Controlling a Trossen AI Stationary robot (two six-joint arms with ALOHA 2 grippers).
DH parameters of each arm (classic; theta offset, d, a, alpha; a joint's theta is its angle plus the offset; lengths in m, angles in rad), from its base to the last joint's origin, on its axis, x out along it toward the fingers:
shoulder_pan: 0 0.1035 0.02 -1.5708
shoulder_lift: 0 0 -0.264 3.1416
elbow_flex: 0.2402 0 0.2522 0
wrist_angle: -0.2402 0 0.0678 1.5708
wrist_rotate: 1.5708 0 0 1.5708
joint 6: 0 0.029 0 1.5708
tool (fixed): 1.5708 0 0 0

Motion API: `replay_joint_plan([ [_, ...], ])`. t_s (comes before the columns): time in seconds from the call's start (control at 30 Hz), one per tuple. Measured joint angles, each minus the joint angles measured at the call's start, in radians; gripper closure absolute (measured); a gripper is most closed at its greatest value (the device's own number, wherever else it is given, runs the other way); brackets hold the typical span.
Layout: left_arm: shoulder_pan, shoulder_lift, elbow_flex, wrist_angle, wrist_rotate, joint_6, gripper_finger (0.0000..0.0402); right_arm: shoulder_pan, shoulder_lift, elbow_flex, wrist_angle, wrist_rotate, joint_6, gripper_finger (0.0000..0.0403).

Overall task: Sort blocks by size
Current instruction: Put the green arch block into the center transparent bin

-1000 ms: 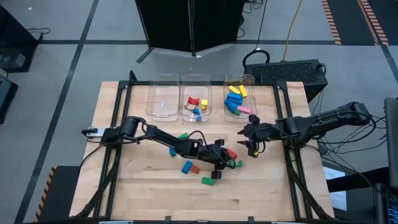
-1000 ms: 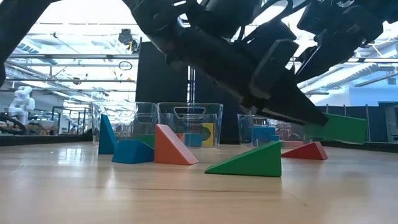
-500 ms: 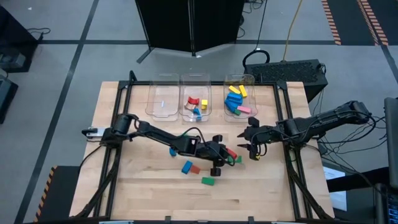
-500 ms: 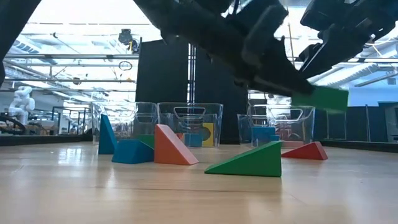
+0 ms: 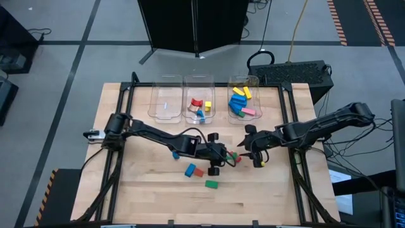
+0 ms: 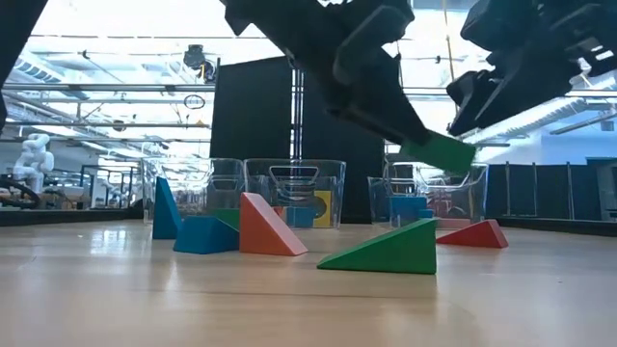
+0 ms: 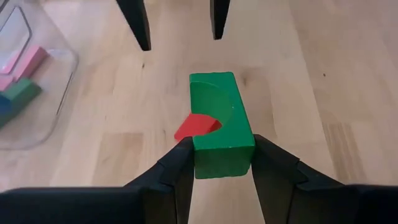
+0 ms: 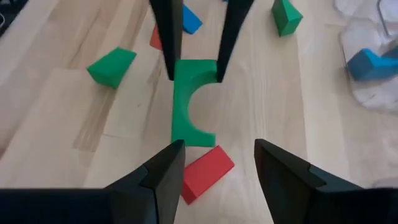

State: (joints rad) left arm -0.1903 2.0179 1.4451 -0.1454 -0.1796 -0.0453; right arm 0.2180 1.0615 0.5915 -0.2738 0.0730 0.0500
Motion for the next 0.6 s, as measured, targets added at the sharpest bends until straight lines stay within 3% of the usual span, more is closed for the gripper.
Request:
replay_joint_plan([
  [0.3, -0.002, -0.117, -0.194, 0.03, -0.048, -0.119, 0.0272, 0.0, 0.02, 0.0, 0.02, 0.0, -0.036, 0.0222],
  [0.47, -0.002, -0.224, -0.371, 0.234, -0.064, -0.165, 0.0272, 0.0, 0.029, 0.0, 0.052, 0.0, -0.04, 0.0222],
  [0.6, -0.002, -0.284, -0.489, 0.377, -0.063, -0.205, 0.0272, 0.0, 0.063, 0.0, 0.181, 0.0, -0.045, 0.0222],
])
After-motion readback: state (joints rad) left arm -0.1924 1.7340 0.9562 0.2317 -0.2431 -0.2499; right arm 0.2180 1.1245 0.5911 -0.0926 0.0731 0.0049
